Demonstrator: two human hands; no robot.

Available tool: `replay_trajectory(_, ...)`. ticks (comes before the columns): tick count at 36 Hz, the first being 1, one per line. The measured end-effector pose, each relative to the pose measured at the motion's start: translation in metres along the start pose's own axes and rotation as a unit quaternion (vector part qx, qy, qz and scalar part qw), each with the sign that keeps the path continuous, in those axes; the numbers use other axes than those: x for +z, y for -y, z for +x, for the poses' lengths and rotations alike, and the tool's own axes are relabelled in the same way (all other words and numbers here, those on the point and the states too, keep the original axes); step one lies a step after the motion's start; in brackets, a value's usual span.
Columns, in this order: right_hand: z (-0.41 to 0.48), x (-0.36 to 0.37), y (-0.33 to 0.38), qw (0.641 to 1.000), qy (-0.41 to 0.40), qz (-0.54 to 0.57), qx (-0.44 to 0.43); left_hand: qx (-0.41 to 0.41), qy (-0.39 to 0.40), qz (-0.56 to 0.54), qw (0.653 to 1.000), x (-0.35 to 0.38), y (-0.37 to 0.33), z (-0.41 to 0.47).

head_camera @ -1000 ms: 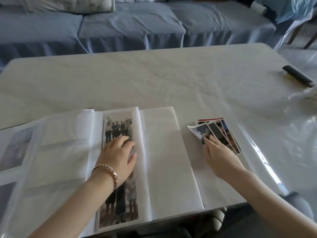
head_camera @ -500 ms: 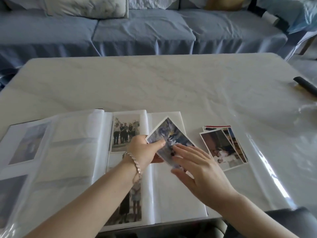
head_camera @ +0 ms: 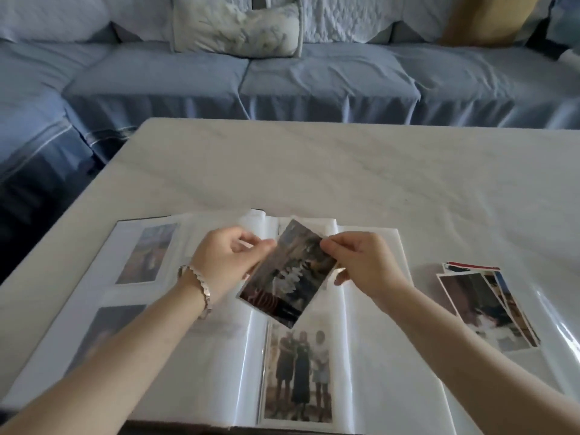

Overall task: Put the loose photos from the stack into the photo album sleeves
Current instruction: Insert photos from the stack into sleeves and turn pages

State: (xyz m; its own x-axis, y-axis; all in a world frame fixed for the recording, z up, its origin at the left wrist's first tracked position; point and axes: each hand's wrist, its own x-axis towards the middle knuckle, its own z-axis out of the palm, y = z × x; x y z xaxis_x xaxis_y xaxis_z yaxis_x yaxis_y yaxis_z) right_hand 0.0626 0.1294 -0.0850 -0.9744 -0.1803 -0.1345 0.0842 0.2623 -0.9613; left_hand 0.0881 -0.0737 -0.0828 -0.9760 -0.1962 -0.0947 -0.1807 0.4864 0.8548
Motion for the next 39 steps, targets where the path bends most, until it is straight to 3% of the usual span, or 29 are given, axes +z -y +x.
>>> replay_trajectory(2,0.006,0.016,0.0,0.997,-0.027,0.058,0.037,-0.11,0.001,-0.114,0.987,-0.009,0.011,0.003)
replay_trajectory(5,0.011,0.04,0.003,0.991,-0.034,0.109,0.076,-0.219,0.091,-0.255,0.937,-0.019,0.025,0.001)
replay_trajectory(8,0.015,0.063,0.007,0.989,-0.015,0.127,0.076,-0.207,0.097,-0.317,0.92,-0.026,0.041,0.0)
replay_trajectory(11,0.018,0.085,0.008,0.991,0.008,0.114,0.066,-0.192,0.019,-0.357,0.914,-0.032,0.058,0.005)
replay_trajectory(13,0.018,0.096,0.003,0.999,0.017,0.022,0.021,-0.168,-0.056,-0.366,0.914,-0.04,0.069,0.012)
replay_trajectory(16,0.017,0.104,-0.008,0.968,0.047,-0.224,-0.104,-0.113,-0.168,-0.309,0.929,-0.054,0.086,0.022)
replay_trajectory(19,0.018,0.115,-0.017,0.922,0.115,-0.328,-0.169,-0.078,-0.263,-0.14,0.951,-0.069,0.102,0.034)
replay_trajectory(23,0.016,0.131,-0.035,0.863,0.153,-0.434,-0.207,-0.068,-0.285,-0.22,0.931,-0.084,0.107,0.044)
replay_trajectory(32,0.013,0.136,-0.043,0.869,0.111,-0.422,-0.234,-0.014,-0.318,-0.043,0.947,-0.096,0.125,0.047)
replay_trajectory(39,0.011,0.138,-0.042,0.877,0.096,-0.406,-0.239,-0.024,-0.336,0.001,0.942,-0.102,0.141,0.046)
